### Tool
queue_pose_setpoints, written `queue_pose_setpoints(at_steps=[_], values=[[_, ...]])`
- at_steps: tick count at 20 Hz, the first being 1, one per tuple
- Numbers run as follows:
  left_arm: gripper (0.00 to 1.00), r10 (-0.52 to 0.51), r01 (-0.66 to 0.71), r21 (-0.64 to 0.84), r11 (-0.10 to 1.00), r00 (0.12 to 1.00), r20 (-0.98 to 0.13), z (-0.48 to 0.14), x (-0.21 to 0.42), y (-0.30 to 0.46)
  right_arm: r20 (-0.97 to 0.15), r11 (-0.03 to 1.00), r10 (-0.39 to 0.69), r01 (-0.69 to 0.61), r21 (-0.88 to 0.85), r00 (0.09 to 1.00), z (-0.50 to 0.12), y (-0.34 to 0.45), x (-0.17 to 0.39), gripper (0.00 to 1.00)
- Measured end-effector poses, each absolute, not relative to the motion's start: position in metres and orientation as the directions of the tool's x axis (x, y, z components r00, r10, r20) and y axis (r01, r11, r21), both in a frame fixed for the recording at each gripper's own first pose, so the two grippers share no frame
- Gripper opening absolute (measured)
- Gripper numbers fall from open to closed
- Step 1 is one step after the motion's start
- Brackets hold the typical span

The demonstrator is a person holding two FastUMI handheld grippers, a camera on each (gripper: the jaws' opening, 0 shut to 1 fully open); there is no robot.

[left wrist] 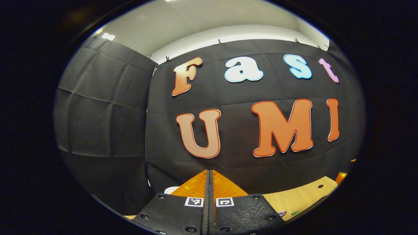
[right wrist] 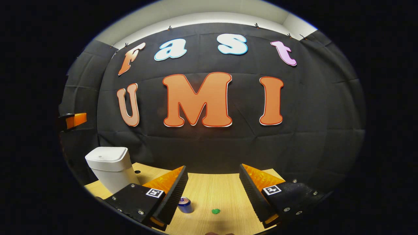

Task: Press the lid of the desktop garbage bin to open it, pick up the crumpled paper on the desktop and throw it into the bin, then pick up the pop can on the desktop and drop it into the bin, and finally close the garbage bin lid.

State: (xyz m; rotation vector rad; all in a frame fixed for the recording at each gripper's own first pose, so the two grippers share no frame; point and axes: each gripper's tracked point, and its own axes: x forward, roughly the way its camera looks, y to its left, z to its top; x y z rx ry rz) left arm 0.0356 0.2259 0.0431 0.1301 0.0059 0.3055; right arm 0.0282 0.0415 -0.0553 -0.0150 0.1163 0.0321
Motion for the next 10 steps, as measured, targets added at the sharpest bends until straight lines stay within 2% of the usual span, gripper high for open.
queue_pose_setpoints(at_steps=[4,7,10], values=[[0.01,0.288,-0.284,0.048,0.958,0.951,-0.112,0.022,0.052,0.243,-0.117,0.999,0.032,-0.034,-0.015,0.993,-0.057,0.041,0.027,0.94],[0.0,0.298,-0.308,-0.007,0.951,0.925,-0.236,-0.004,0.066,0.263,-0.123,0.999,0.03,-0.031,-0.012,0.992,-0.059,0.037,0.027,0.94],[0.0,0.264,-0.296,-0.036,0.954,0.894,-0.363,-0.032,0.07,0.271,-0.13,1.0,0.025,-0.026,-0.01,0.991,-0.064,0.033,0.026,0.94]])
